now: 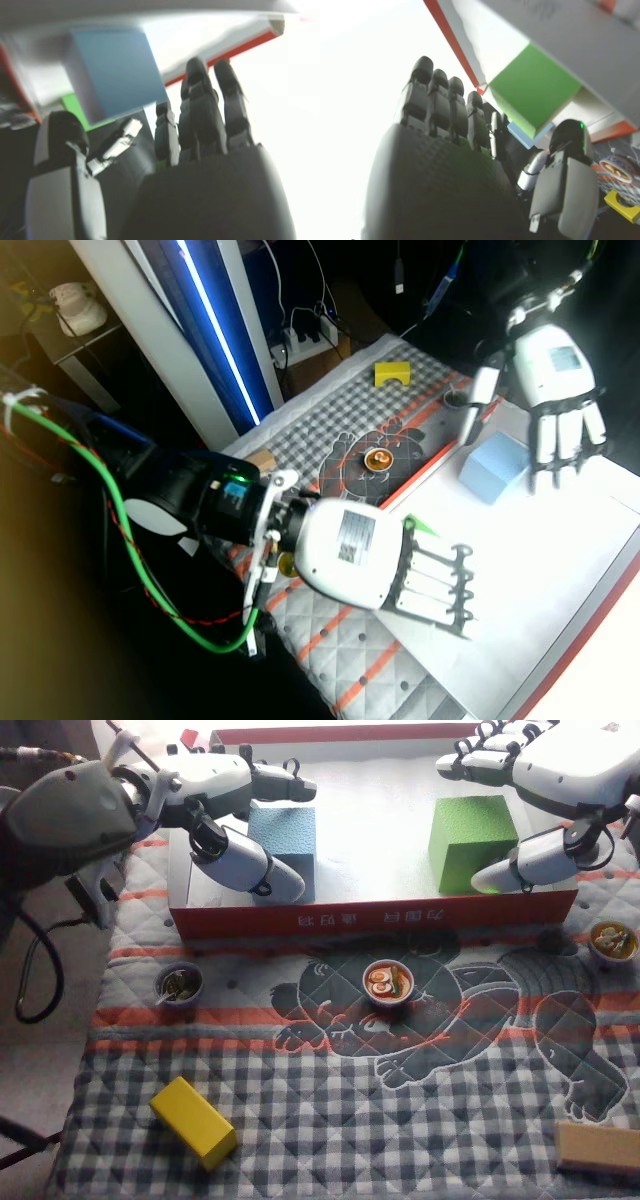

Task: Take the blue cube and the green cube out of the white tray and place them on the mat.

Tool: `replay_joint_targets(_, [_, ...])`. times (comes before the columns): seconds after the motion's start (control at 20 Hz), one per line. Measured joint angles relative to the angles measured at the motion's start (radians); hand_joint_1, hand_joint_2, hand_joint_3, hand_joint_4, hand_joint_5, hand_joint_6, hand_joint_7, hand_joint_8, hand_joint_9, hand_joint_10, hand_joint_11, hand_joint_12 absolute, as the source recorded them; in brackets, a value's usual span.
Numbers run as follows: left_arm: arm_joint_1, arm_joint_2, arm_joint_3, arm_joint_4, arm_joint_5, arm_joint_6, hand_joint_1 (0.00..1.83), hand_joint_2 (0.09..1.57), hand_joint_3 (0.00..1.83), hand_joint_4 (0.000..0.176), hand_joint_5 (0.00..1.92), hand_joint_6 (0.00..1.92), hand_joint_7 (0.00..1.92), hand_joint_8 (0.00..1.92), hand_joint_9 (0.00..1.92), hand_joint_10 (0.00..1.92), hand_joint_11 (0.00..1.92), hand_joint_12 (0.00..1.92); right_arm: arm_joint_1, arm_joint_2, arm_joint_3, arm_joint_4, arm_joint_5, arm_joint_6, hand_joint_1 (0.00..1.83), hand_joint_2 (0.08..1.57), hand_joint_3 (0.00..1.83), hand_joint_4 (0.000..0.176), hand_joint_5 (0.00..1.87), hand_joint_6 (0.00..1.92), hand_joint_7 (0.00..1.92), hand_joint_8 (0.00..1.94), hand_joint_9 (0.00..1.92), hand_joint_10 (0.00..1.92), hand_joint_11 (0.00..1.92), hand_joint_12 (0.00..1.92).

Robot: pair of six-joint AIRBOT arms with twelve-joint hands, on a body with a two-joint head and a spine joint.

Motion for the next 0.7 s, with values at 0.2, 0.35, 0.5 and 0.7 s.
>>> replay_joint_targets(0.2, [-0.006,-0.015,0.032,-0.037,0.011,0.001,1.23,1.21,0.00,0.067,0.70,0.00,0.78,1.00,0.84,0.05,0.20,0.68,0.001,-0.012,0.006,0.005,-0.004,0.000,0.65,1.02,0.00,0.000,0.97,0.02,1.03,0.01,0.95,0.05,0.34,1.22])
replay_joint_targets(0.35, [-0.018,-0.032,0.045,-0.049,0.010,-0.002,1.36,1.15,0.00,0.000,0.94,0.81,0.89,1.25,0.79,1.35,0.18,1.00,0.008,-0.012,0.006,0.005,0.006,0.004,0.96,1.16,0.00,0.174,0.88,1.12,1.21,0.03,1.16,0.10,0.41,1.47])
replay_joint_targets(0.5, [-0.034,-0.027,0.031,-0.017,-0.004,-0.046,1.36,1.16,0.00,0.000,0.95,0.78,0.89,1.27,0.76,1.43,0.12,1.11,0.027,-0.014,0.006,0.004,-0.003,0.002,0.94,1.19,0.00,0.176,0.84,1.19,1.31,0.01,1.24,0.41,0.67,1.59])
replay_joint_targets(0.7, [-0.043,0.098,-0.142,0.246,-0.096,-0.307,1.21,1.19,0.00,0.000,0.86,0.96,0.83,1.43,0.65,0.93,0.15,1.42,0.047,0.041,-0.094,-0.011,0.090,0.000,0.93,1.21,0.00,0.151,0.80,1.24,1.26,0.01,1.16,0.52,0.79,1.49])
